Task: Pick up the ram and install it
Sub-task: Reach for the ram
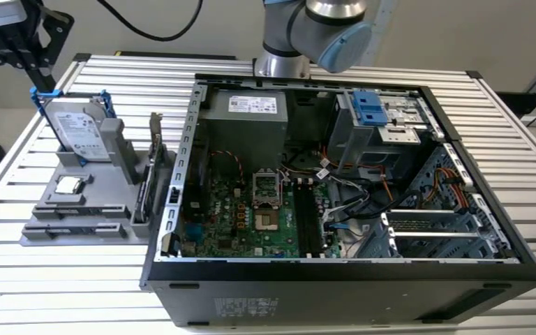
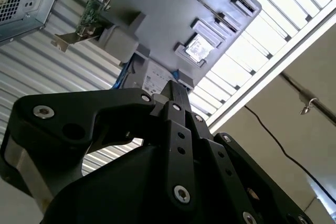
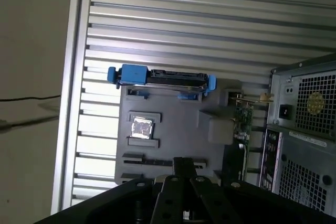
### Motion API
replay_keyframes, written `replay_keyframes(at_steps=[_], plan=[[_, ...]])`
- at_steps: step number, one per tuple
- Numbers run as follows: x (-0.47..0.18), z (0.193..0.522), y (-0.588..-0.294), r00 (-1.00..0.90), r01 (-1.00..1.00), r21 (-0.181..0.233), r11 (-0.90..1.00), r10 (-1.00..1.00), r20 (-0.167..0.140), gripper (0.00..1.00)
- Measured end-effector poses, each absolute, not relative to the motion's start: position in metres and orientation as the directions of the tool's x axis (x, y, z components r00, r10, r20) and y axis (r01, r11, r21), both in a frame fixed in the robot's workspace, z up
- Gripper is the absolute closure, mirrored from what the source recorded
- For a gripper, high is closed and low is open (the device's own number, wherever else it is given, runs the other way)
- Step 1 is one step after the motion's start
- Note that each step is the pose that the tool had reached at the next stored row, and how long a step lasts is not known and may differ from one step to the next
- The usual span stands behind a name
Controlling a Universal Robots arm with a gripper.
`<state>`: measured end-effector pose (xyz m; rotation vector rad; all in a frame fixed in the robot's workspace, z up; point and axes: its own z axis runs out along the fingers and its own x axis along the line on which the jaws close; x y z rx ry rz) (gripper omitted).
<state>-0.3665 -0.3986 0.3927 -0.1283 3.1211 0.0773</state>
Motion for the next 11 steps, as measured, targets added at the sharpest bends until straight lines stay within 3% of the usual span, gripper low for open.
replay_keyframes(at_steps=[11], plan=[[-0.3667, 0.3926, -0.4012, -0.996, -0.082, 0.049, 0.995, -0.081, -0.019, 1.0]])
